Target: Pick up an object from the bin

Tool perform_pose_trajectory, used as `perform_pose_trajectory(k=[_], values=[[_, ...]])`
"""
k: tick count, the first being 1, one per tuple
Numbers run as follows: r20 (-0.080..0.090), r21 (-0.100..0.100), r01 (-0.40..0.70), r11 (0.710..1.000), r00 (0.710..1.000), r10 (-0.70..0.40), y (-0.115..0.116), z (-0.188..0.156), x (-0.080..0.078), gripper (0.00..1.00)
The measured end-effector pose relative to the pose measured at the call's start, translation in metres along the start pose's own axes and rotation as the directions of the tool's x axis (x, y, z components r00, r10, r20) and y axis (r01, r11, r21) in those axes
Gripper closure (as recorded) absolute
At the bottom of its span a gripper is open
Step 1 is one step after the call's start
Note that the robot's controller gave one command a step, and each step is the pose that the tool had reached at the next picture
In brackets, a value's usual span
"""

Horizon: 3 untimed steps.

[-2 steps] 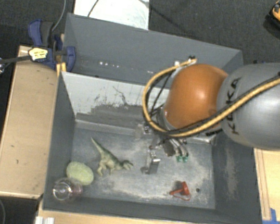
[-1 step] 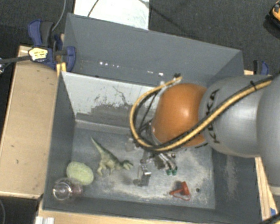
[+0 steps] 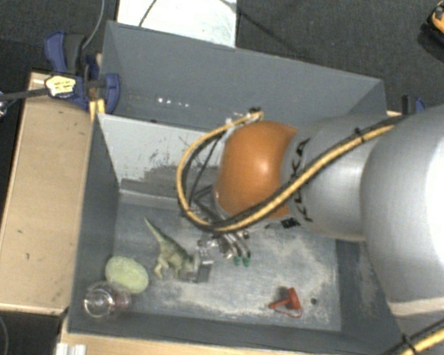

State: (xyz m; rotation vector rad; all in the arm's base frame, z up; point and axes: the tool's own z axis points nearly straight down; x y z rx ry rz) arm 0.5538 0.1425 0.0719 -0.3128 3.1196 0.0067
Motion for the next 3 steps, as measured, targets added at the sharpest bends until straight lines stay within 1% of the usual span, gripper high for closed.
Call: perform_pose_trajectory(k=[1, 2, 3], values=[[0.003, 0.003, 0.325, 0.946, 0.946, -0.325, 0.007, -0.001, -0.017, 1.00], [0.003, 0.003, 0.324, 0.946, 0.946, -0.324, 0.007, -0.001, -0.017, 1.00], [0.012, 0.005, 0.317, 0.948, 0.948, -0.317, 0.009, -0.160, -0.026, 1.00]])
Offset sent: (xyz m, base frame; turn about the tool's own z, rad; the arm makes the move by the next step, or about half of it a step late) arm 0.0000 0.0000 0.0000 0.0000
